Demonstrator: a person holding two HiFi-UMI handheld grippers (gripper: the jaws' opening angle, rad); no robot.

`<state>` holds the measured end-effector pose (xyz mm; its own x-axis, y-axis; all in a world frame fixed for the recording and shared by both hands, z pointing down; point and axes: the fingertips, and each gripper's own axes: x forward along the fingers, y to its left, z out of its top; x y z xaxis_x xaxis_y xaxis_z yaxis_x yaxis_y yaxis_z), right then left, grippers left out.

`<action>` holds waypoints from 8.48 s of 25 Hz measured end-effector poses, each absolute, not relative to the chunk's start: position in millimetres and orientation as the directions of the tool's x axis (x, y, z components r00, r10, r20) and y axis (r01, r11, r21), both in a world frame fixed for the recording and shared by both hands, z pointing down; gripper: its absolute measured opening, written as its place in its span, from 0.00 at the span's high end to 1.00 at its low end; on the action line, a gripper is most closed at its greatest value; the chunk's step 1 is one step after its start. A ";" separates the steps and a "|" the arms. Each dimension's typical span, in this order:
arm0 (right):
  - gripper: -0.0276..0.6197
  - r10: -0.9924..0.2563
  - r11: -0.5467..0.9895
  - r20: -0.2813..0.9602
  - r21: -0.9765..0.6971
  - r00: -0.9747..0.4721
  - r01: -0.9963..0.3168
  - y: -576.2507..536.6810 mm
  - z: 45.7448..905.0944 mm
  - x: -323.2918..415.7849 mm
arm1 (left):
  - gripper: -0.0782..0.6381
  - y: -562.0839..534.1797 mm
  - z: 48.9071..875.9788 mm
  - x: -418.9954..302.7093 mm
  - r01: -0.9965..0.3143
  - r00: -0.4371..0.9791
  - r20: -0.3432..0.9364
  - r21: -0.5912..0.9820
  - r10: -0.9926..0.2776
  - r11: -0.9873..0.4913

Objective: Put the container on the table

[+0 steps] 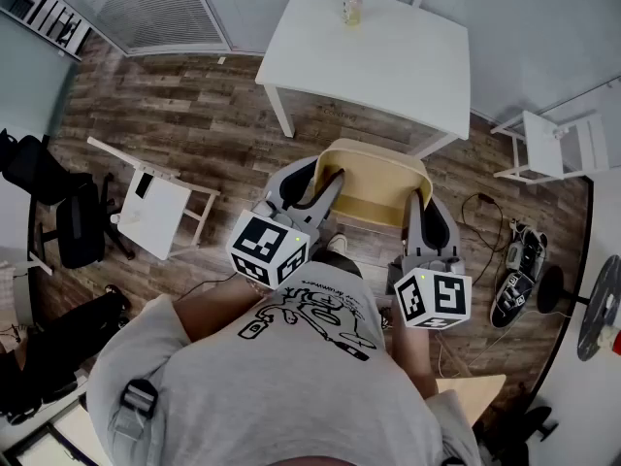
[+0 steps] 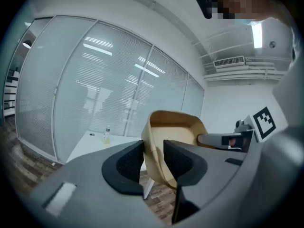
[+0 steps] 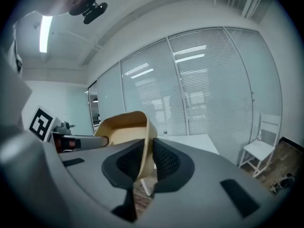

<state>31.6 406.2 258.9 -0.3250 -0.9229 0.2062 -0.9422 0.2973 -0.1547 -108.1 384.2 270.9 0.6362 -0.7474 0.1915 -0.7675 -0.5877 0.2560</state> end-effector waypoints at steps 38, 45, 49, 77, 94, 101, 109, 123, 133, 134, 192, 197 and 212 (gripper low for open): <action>0.92 -0.887 0.369 0.211 -0.213 -0.411 -0.905 330.1 275.6 105.7 | 0.73 316.2 283.5 -34.5 -0.806 0.581 0.215 0.284 -0.785 -0.519; 0.92 -0.886 0.367 0.221 -0.201 -0.407 -0.908 269.7 273.7 90.7 | 0.73 256.0 283.8 -49.3 -0.801 0.586 0.212 0.298 -0.782 -0.520; 0.92 -0.887 0.366 0.222 -0.198 -0.405 -0.909 235.2 271.4 75.5 | 0.73 220.7 281.6 -64.3 -0.799 0.588 0.208 0.301 -0.781 -0.521; 0.92 -0.885 0.328 0.275 -0.204 -0.376 -0.922 88.5 290.4 21.2 | 0.73 72.6 303.5 -119.8 -0.774 0.615 0.233 0.359 -0.753 -0.521; 0.92 -0.872 0.338 0.298 -0.208 -0.389 -0.918 -2.5 302.6 94.5 | 0.73 -18.9 316.2 -45.5 -0.772 0.618 0.255 0.377 -0.744 -0.512; 0.92 -0.858 0.369 0.293 -0.224 -0.423 -0.902 -58.1 303.1 126.0 | 0.73 -69.6 312.2 -15.0 -0.796 0.587 0.266 0.360 -0.764 -0.486; 0.92 -0.839 0.402 0.289 -0.243 -0.461 -0.883 -106.7 302.1 159.6 | 0.73 -111.8 305.1 17.7 -0.822 0.548 0.270 0.349 -0.792 -0.450; 0.92 -0.830 0.405 0.306 -0.246 -0.467 -0.880 -141.3 311.3 178.7 | 0.73 -147.8 313.3 36.9 -0.824 0.538 0.272 0.368 -0.797 -0.431; 0.92 -0.859 0.354 0.304 -0.228 -0.412 -0.907 -151.2 300.5 155.1 | 0.73 -165.5 310.7 14.4 -0.796 0.580 0.265 0.383 -0.770 -0.468; 0.92 -0.863 0.349 0.301 -0.227 -0.406 -0.909 -152.2 299.0 152.0 | 0.73 -167.9 309.5 11.5 -0.793 0.585 0.262 0.382 -0.768 -0.474; 0.92 -0.759 0.231 0.551 -0.272 -0.348 -0.934 -159.2 477.4 148.5 | 0.73 -175.5 481.0 6.8 -0.783 0.618 0.479 0.453 -0.624 -0.427; 0.92 -0.737 0.215 0.586 -0.272 -0.338 -0.938 -159.1 511.5 145.8 | 0.73 -175.4 509.2 3.5 -0.785 0.616 0.506 0.454 -0.604 -0.421; 0.92 -0.663 0.191 0.669 -0.282 -0.336 -0.940 -163.3 606.5 143.5 | 0.73 -179.2 601.1 2.8 -0.818 0.576 0.599 0.411 -0.557 -0.403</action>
<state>143.5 -163.3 606.5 -0.3359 -0.6629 0.6691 -0.9401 0.1915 -0.2822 2.8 -179.2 601.1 0.5755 -0.5571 0.5987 -0.8177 -0.4028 0.4112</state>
